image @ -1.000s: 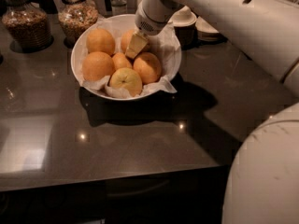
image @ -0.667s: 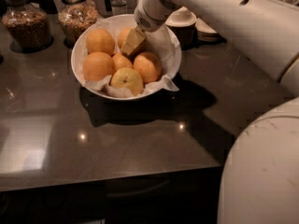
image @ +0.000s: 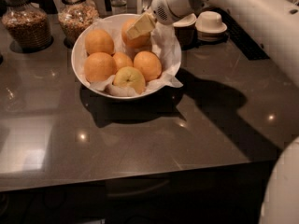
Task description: Pick orange from white bowl
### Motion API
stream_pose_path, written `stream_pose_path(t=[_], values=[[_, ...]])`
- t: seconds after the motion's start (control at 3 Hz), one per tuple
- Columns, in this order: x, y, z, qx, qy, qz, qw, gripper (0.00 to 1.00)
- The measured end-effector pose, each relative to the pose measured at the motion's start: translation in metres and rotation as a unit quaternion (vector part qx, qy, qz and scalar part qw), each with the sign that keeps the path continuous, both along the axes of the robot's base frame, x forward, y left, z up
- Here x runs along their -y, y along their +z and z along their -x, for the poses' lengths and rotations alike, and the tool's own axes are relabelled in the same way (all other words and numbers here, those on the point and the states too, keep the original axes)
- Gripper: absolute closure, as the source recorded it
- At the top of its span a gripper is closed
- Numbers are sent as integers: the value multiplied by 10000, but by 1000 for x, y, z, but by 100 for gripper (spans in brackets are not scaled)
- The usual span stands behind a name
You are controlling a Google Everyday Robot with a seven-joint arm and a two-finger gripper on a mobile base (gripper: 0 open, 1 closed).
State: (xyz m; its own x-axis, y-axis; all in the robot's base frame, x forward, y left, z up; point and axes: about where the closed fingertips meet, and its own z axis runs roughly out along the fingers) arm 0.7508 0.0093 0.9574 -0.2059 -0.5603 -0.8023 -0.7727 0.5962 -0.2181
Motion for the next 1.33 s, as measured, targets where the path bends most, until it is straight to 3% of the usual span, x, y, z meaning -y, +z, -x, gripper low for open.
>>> stream_pose_path(t=[0.33, 0.67, 1.0, 1.33], values=[[16, 25, 34, 61, 633, -722, 9954, 100], [40, 57, 89, 240, 1453, -1168, 9822, 100], [50, 78, 126, 612, 2251, -864, 9686, 100], [42, 89, 143, 870, 2831, -355, 9545, 100]])
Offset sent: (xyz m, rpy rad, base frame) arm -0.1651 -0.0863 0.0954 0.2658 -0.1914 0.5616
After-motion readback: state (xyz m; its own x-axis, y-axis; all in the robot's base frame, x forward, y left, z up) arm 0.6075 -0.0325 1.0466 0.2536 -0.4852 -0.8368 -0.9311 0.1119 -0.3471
